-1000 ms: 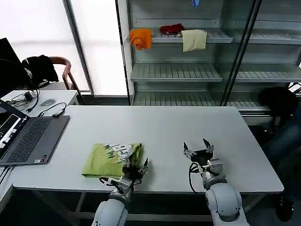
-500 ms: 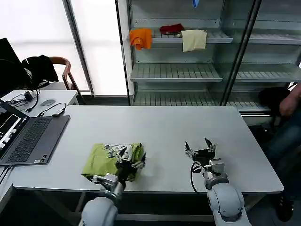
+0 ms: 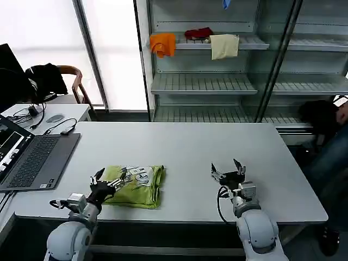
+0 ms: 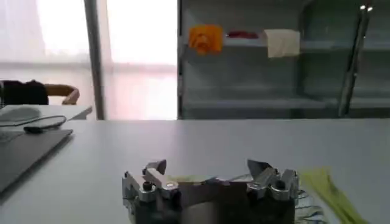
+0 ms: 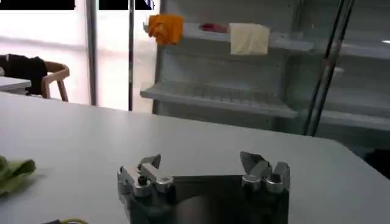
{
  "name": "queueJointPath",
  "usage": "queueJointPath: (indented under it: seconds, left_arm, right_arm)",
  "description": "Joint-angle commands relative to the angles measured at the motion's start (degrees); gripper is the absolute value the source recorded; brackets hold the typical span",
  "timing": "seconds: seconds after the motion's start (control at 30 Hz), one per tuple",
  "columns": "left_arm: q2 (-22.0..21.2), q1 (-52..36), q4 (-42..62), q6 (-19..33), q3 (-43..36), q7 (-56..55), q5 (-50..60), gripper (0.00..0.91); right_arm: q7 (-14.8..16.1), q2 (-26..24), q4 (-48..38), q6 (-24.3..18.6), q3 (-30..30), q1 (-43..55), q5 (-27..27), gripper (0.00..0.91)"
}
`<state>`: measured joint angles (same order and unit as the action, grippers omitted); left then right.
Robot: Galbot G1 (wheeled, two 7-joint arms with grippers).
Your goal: Fold and organize the clothes.
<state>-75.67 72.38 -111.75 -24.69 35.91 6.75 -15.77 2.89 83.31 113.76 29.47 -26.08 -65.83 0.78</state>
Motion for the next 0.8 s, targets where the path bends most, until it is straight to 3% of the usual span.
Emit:
queueJointPath:
  seconds: [0.03,0.5,0.53,0.57,0.6,0.7,0.8]
  left_arm:
    - [1.44,-0.06,3.99,-1.44,3.88,-0.33,-4.0,0.907]
    - [0.61,-1.12,8.16,-1.26,2.82,-1.96,-4.52,0.907]
    - [0.52,-1.09,8.11,-1.3,2.72,-2.01,-4.51,0.856]
    - [0.46,-1.08,8.06,-1.52,2.7,-2.01,-4.52,0.645]
    - [0.37,-0.99,7.91,-1.71,2.39,-1.77,-4.41,0.574]
    - [0.15,-0.96,7.62,-2.5,2.01,-1.71,-4.55,0.161]
    - [-0.15,-1.0,7.48,-3.75,1.83,-1.48,-5.0,0.04]
  right_arm:
    - [0.19,-0.96,0.5,0.91,0.13,0.95,-1.46,0.907]
    - [1.53,-0.48,0.21,-0.04,0.49,1.02,-2.19,0.907]
    - [1.52,-0.48,0.2,-0.04,0.52,1.02,-2.18,0.907]
    - [1.5,-0.48,0.17,-0.05,0.52,1.05,-2.14,0.907]
    - [1.5,-0.48,0.12,-0.04,0.5,1.05,-2.08,0.907]
    - [1.47,-0.42,-0.03,-0.29,0.45,0.87,-1.92,0.907]
    - [1.41,-0.51,0.26,-0.35,0.33,0.68,-1.88,0.907]
